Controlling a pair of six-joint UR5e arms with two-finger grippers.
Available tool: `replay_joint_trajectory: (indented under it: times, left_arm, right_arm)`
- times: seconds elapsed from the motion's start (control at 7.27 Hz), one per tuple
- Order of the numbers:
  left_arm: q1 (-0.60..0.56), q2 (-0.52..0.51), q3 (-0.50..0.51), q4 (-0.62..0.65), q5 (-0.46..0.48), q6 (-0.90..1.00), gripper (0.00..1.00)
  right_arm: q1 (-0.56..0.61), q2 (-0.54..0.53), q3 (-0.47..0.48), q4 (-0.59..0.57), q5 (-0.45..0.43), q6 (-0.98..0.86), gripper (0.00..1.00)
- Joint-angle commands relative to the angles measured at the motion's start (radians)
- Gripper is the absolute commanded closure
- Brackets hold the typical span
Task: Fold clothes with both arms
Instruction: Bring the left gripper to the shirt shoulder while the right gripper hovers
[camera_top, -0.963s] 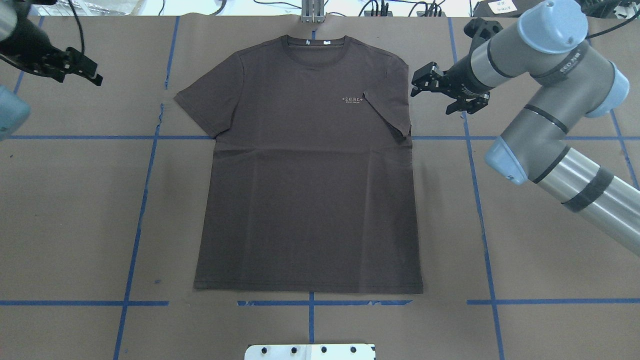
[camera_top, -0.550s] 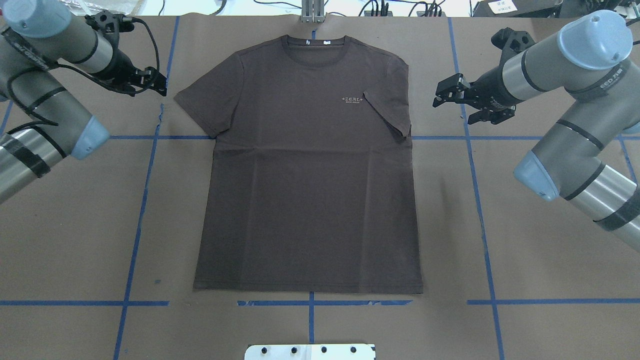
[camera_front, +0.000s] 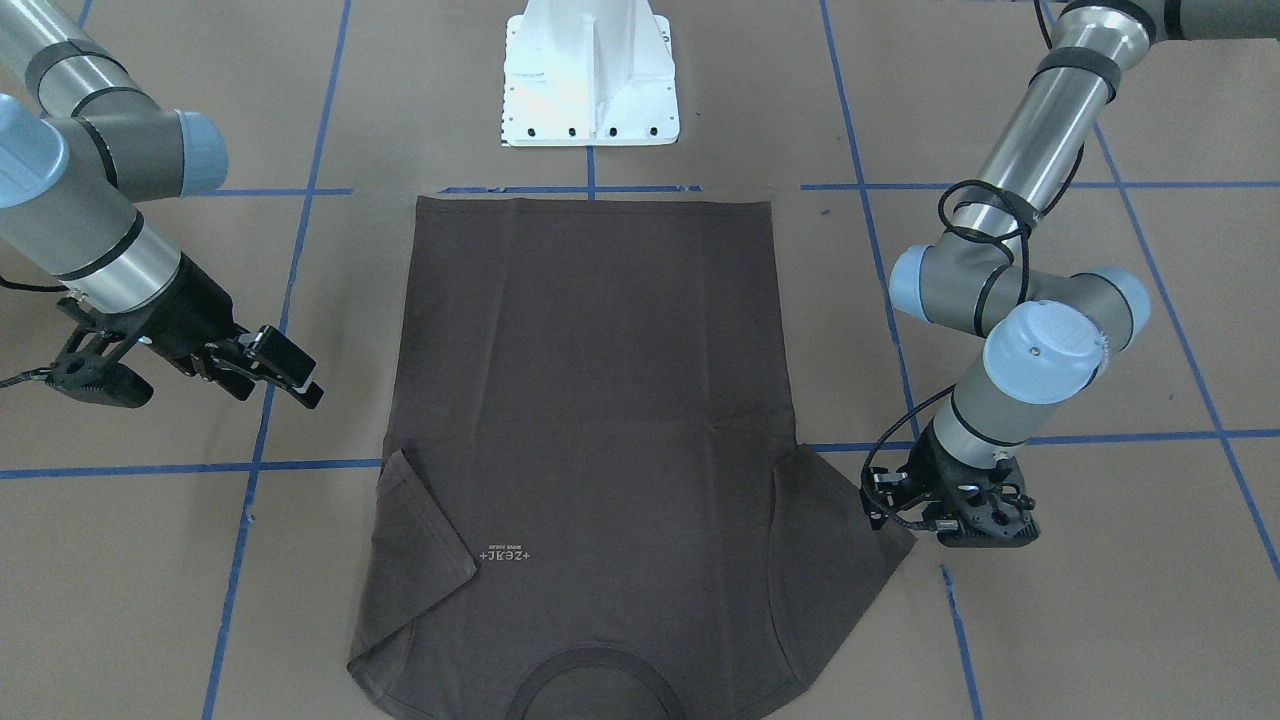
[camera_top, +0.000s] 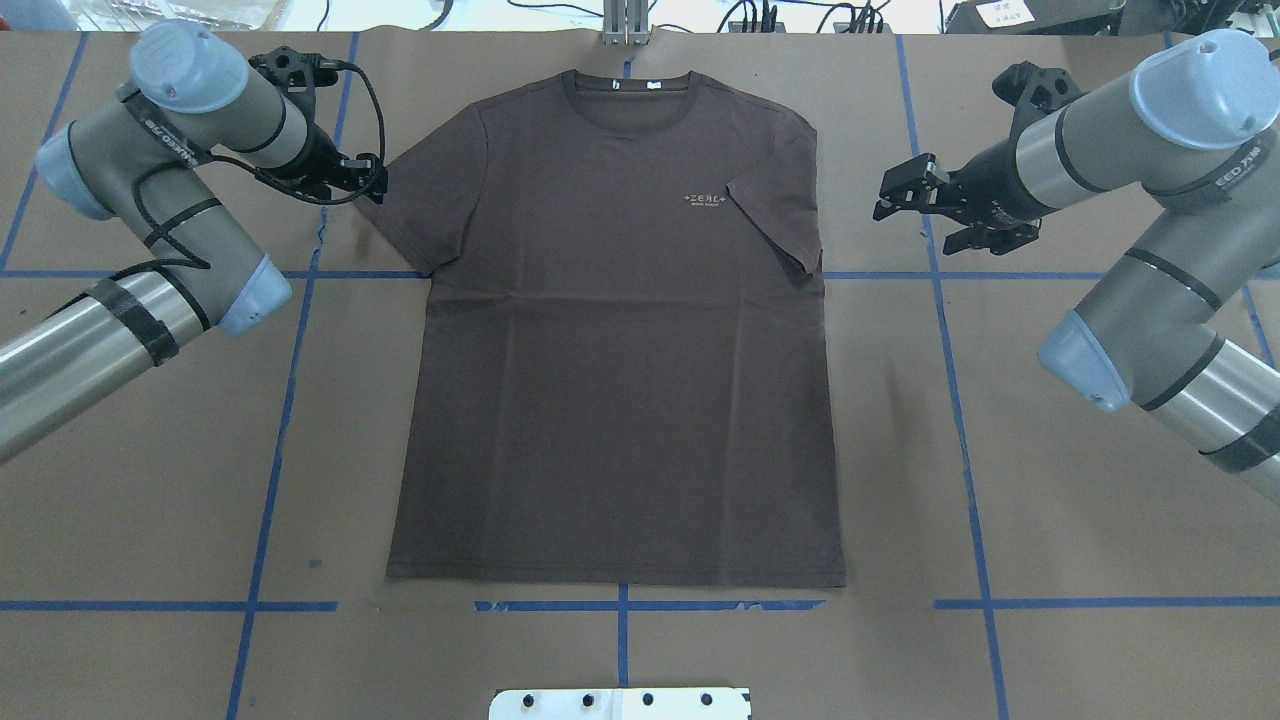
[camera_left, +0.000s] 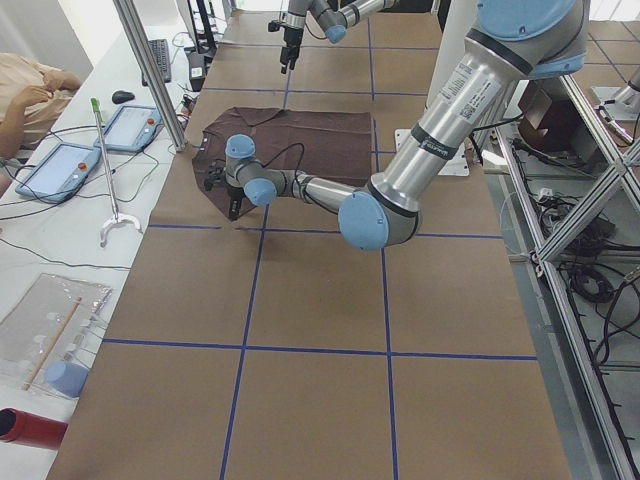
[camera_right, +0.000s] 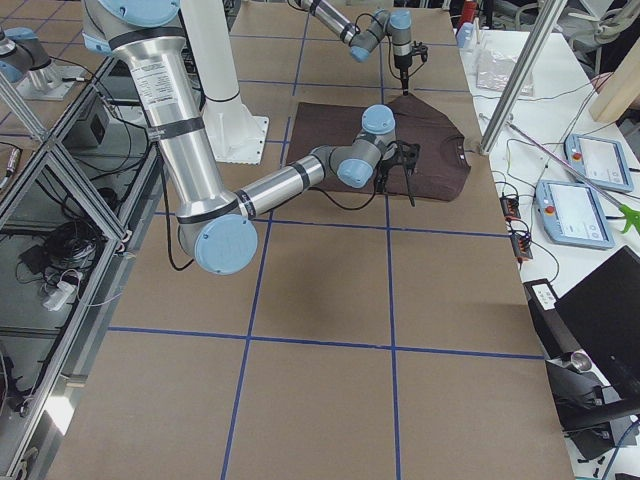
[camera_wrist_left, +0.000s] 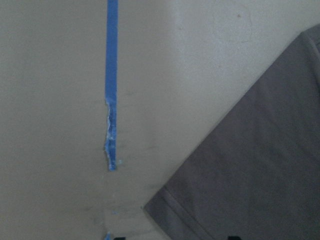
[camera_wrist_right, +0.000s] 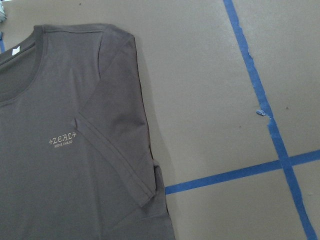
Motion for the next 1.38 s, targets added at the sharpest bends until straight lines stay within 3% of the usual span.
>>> replay_joint_trajectory:
  times: [0.0,0.83,0.96,1.1,1.24]
  left_arm:
    - [0.005,-0.008,0.021,-0.001,0.017,0.002,0.43]
    - [0.005,-0.028,0.072,-0.021,0.038,0.002,0.52]
    - [0.005,-0.034,0.075,-0.021,0.038,0.0,0.69]
    - [0.005,-0.036,0.075,-0.021,0.037,0.0,1.0]
    - [0.005,-0.051,0.075,-0.019,0.035,0.0,1.0]
  right_arm:
    - [-0.001,-0.004,-0.002,0.0,0.0,-0.001,0.0]
    - [-0.001,-0.021,-0.005,0.0,0.0,-0.015,0.0]
    - [-0.001,-0.021,-0.005,0.0,0.001,-0.015,0.0]
    - [-0.001,-0.023,-0.005,0.0,0.001,-0.015,0.0]
    - [-0.001,-0.023,-0.002,0.0,0.001,-0.015,0.0]
